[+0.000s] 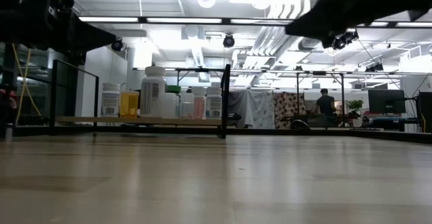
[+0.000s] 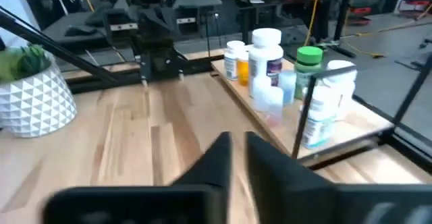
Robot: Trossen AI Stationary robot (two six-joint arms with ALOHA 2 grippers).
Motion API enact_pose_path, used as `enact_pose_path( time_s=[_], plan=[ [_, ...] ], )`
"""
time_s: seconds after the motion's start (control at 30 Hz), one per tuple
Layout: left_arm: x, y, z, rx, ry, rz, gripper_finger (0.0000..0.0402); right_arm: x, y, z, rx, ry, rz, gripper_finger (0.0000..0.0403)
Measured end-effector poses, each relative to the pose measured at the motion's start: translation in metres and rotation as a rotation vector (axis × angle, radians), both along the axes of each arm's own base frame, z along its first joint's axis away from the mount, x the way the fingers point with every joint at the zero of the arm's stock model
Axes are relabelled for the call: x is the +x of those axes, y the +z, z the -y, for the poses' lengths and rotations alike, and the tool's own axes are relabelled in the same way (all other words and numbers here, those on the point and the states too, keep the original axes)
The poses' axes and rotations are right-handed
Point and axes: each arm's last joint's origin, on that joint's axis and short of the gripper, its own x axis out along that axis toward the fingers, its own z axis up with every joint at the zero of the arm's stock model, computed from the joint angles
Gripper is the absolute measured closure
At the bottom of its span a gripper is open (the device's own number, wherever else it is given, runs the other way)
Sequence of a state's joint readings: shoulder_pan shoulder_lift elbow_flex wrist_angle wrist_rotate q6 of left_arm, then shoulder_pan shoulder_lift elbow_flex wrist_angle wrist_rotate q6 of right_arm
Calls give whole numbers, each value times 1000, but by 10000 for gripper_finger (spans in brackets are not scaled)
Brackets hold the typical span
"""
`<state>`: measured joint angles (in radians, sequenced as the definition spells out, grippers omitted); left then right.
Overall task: Pick and place medicine bottles onto shelf by color
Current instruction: Return to Home Position
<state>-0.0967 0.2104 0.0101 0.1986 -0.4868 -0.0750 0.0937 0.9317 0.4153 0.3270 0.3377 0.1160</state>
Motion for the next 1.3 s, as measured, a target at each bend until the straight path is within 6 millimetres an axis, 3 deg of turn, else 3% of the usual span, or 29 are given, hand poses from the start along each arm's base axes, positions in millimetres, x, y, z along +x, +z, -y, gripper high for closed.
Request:
enact_pose_path(
  time_s=[0.07, 0.17, 0.27, 0.47, 0.83, 0.93, 1.3],
  plan=[
    [0, 0, 0, 0, 11, 0, 401, -13, -2, 4, 24, 34, 26, 390],
    [0, 0, 0, -21, 12, 9, 401, -32, -13, 5, 63, 118, 86, 378],
    [0, 0, 0, -19, 12, 8, 401, -49, -27, 8, 72, 142, 169, 393],
    [0, 0, 0, -18, 13, 8, 400, -71, -37, 13, 55, 187, 303, 400],
    [0, 0, 0, -18, 15, 8, 398, -95, -32, 16, 47, 230, 336, 402],
    [-1, 1, 0, -18, 10, 16, 398, -96, -44, 13, 52, 243, 363, 403],
    [-3, 2, 1, -20, -1, 30, 398, -96, -47, -4, 0, 231, 324, 403]
  ],
)
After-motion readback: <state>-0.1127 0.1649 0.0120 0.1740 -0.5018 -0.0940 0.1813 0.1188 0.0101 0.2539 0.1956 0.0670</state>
